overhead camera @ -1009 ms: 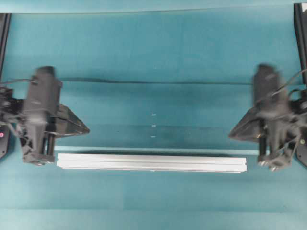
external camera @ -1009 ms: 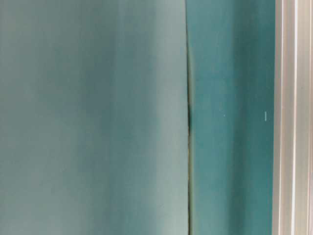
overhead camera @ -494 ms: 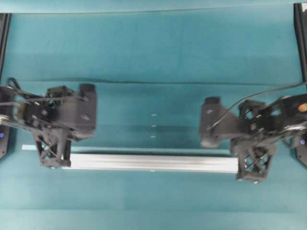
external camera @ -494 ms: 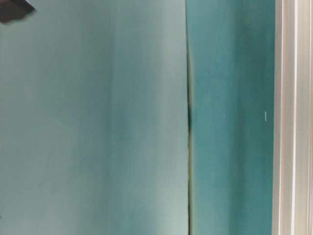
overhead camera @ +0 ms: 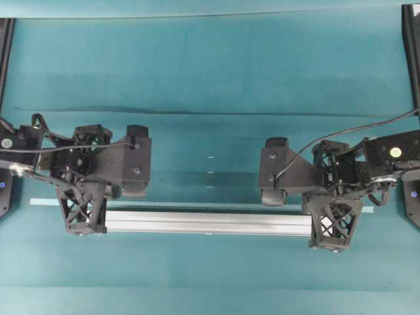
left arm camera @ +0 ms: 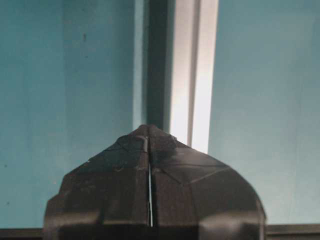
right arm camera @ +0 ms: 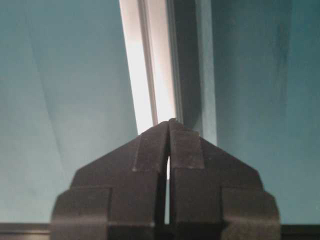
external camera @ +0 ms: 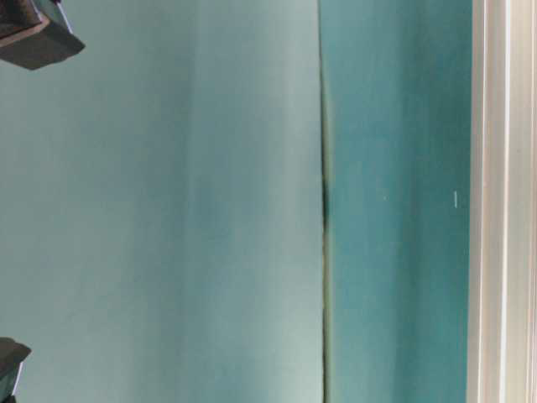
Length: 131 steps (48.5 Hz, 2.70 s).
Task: Lift the metal rail with both hands and move it towards you.
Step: 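Lower both open grippers around the rail near each end, then close both grippers on the silver rail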
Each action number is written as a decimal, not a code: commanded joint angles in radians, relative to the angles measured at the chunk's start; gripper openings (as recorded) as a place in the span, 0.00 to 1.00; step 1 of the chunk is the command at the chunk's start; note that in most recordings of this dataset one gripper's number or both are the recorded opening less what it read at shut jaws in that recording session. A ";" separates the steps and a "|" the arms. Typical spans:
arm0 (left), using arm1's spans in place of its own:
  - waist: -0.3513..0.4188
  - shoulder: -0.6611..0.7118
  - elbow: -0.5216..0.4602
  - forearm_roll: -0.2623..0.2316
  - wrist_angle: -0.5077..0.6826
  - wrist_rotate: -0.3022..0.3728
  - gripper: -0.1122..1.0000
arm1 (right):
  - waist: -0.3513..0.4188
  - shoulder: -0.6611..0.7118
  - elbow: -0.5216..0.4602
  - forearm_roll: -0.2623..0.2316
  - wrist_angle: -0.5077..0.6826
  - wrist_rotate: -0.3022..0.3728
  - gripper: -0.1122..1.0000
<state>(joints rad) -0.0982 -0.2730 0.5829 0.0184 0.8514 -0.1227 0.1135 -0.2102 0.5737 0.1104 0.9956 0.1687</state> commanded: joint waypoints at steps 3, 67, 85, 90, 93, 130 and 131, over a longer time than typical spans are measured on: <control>-0.029 -0.009 -0.018 0.003 -0.023 -0.008 0.05 | 0.003 0.006 0.000 -0.002 -0.032 0.002 0.21; -0.077 0.107 0.121 0.003 -0.202 -0.189 0.99 | 0.054 0.063 0.115 -0.041 -0.222 0.043 0.98; -0.077 0.184 0.143 0.003 -0.348 -0.176 0.99 | 0.075 0.123 0.146 -0.041 -0.359 0.064 0.98; -0.077 0.202 0.150 0.003 -0.370 -0.176 0.99 | 0.077 0.146 0.153 -0.043 -0.368 0.063 0.98; -0.077 0.213 0.152 0.003 -0.376 -0.175 0.99 | 0.077 0.164 0.163 -0.041 -0.377 0.061 0.98; -0.077 0.288 0.166 0.003 -0.436 -0.166 0.99 | 0.077 0.225 0.229 -0.043 -0.522 0.063 0.98; -0.077 0.288 0.167 0.003 -0.439 -0.167 0.98 | 0.075 0.225 0.229 -0.043 -0.525 0.063 0.98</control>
<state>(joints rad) -0.1718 0.0184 0.7532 0.0199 0.4234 -0.2884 0.1871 0.0061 0.8053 0.0690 0.4863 0.2301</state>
